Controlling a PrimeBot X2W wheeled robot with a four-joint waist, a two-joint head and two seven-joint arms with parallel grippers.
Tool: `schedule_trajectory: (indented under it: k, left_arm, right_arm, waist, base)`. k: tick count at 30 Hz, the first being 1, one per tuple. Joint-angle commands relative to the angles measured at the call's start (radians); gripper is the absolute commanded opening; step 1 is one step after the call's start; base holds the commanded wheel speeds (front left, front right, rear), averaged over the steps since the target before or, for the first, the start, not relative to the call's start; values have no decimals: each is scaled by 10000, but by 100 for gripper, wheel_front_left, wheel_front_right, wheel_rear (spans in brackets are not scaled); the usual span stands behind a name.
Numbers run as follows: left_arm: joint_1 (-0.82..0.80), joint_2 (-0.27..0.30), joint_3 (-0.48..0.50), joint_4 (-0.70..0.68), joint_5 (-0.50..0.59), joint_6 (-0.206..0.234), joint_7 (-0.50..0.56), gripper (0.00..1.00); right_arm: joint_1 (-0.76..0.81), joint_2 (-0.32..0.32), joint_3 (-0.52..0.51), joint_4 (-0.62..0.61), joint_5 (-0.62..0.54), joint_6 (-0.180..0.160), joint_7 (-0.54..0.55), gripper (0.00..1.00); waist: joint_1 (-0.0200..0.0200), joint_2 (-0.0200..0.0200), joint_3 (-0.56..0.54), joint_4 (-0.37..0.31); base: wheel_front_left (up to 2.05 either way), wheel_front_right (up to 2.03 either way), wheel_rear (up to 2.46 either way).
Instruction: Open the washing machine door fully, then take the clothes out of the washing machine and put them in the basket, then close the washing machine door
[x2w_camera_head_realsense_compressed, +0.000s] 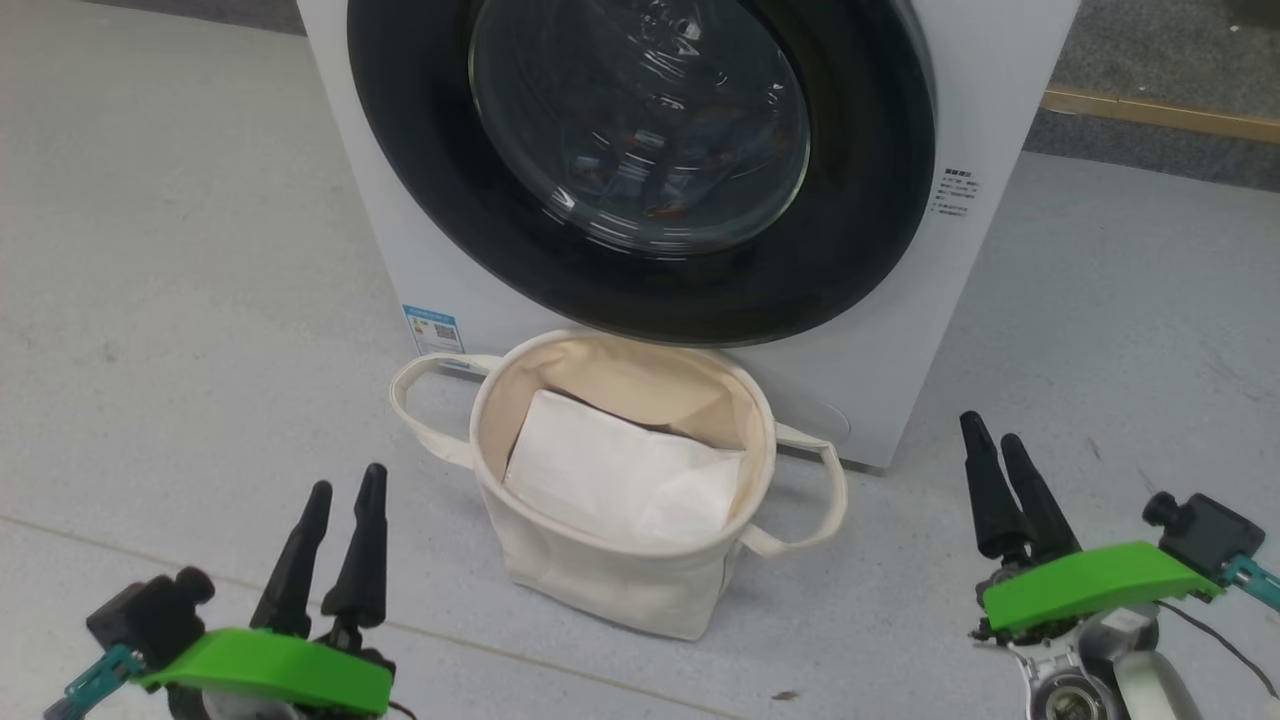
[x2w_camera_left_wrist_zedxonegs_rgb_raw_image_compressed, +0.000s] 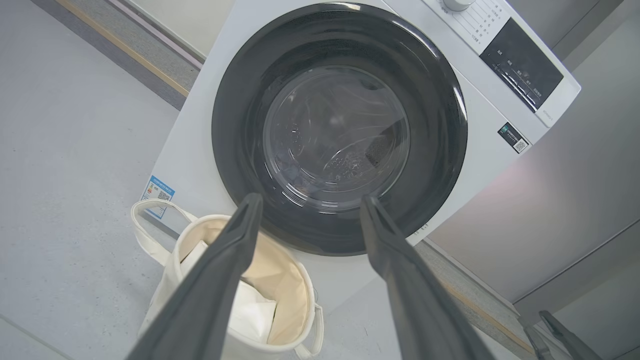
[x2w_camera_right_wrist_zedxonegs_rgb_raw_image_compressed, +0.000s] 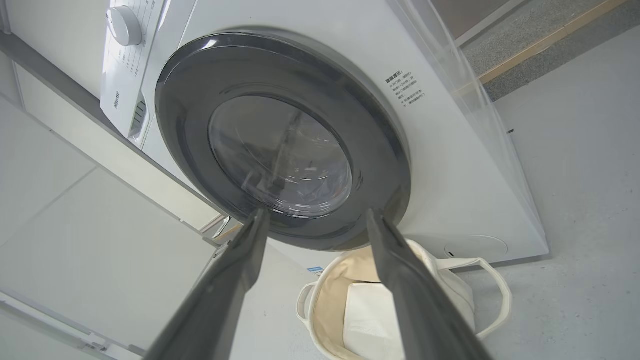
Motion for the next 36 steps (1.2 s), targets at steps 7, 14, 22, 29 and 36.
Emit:
schedule_trajectory:
  k: [7, 14, 22, 29, 36]
  left_arm:
    - [-800, 778, -529, -526, 1435, 298, -315, 100]
    - [-1107, 1231, -1301, -428, 2500, 512, -518, 100]
    - [-1353, 1436, -1930, -337, 3257, 694, -723, 100]
    - [-1447, 1361, -2337, -141, 3605, 881, -928, 100]
    - [-1443, 1049, -2332, 526, 3534, 988, -1133, 100]
  right_arm:
    - [-761, -78, 355, -536, -1396, 2, -391, 100]
    - [-883, -82, 623, -659, -2488, 2, -489, 100]
    - [-886, -86, 771, -711, -3347, 2, -633, 100]
    - [-782, -91, 635, -824, -3834, 2, -816, 100]
    - [-462, -97, 277, -863, -3478, 2, -1131, 100]
  waist:
    - [0, -1, 21, 101]
    - [0, -1, 39, 191]
    - [0, -1, 18, 221]
    - [0, -1, 53, 248]
    - [0, -1, 113, 236]
  base:
    - [0, 0, 0]
    - [0, 0, 0]
    - [0, 0, 0]
    - [0, 0, 0]
    - [0, 0, 0]
